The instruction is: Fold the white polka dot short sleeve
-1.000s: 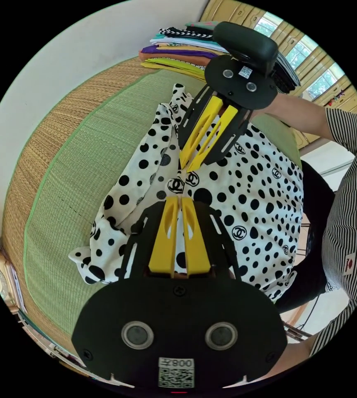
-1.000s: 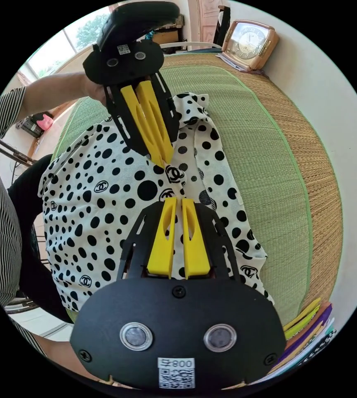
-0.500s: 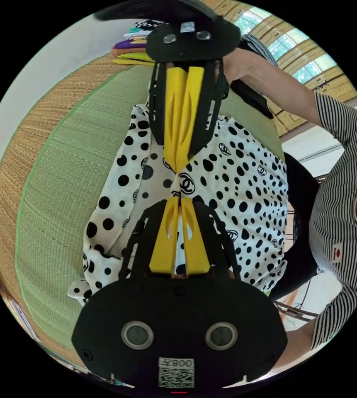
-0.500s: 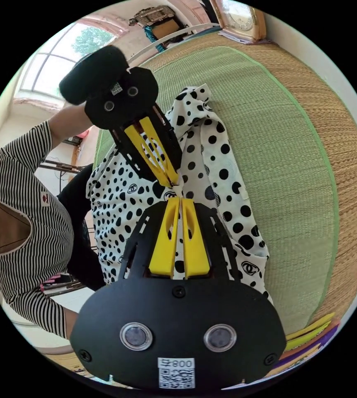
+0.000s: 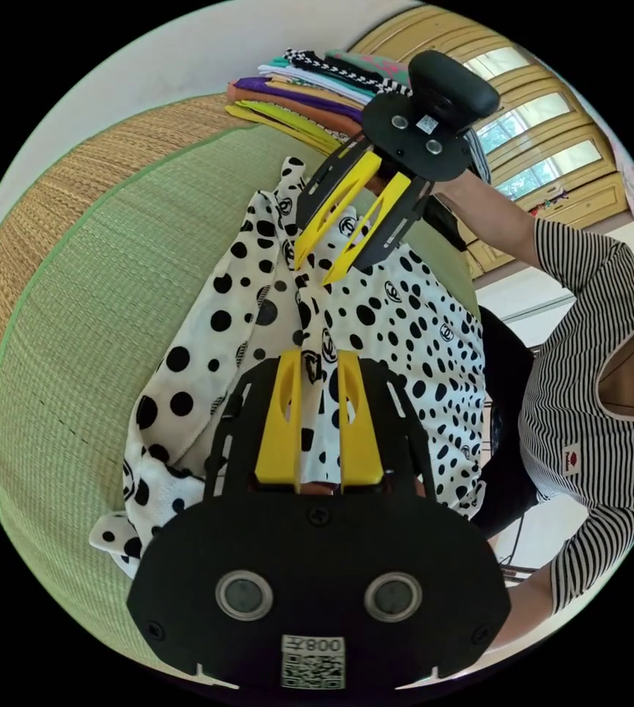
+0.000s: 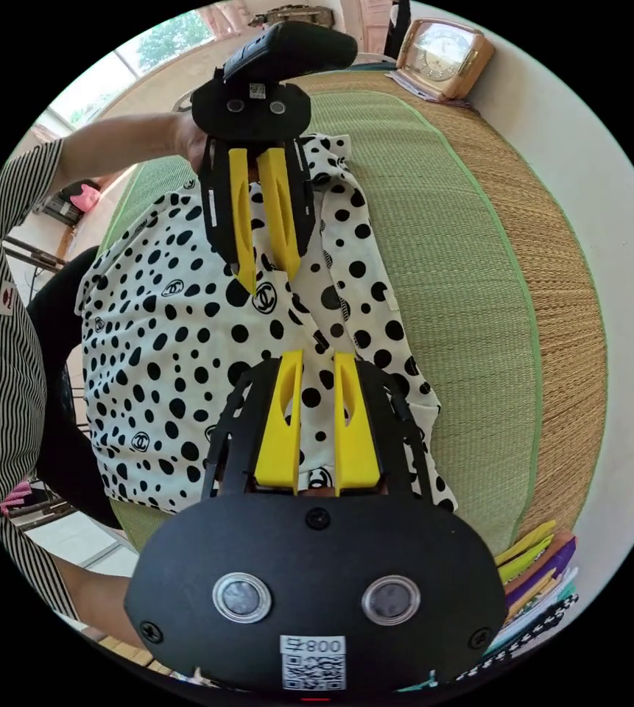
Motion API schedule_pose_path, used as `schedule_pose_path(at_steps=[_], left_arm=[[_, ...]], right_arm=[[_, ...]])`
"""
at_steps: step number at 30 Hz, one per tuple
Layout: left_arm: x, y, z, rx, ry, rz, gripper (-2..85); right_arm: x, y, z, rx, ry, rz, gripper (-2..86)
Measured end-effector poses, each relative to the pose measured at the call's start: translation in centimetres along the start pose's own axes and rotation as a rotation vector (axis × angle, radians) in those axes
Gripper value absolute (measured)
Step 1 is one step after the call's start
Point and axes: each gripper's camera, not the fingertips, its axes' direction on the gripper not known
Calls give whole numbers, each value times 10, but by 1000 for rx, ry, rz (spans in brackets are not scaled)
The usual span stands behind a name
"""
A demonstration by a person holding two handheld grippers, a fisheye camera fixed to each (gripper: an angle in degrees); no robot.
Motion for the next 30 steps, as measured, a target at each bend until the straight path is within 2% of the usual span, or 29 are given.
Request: schedule_pose_path(at_steps=[2, 5, 12, 17, 20, 25, 30], left_arm=[[-1, -3, 2, -10, -20, 0, 48], [-10, -3, -1, 3, 47, -17, 38], [-2, -4, -27, 172, -25, 12, 72], [2, -26, -3, 40, -64, 34, 26], [-7, -20, -8, 92, 35, 2, 13], [-30, 3, -12, 167, 154, -103, 8], [-31, 20, -11, 175, 120, -156, 12]], right_arm=[[-5, -4, 2, -17, 27, -33, 66], [-8, -13, 0, -50, 61, -63, 33], [4, -30, -16, -166, -60, -89, 5], [13, -34, -20, -204, -157, -58, 3], [14, -20, -35, -142, -128, -1, 3], [13, 31, -64, 86, -13, 181, 8], [-1, 62, -45, 173, 5, 319, 1]])
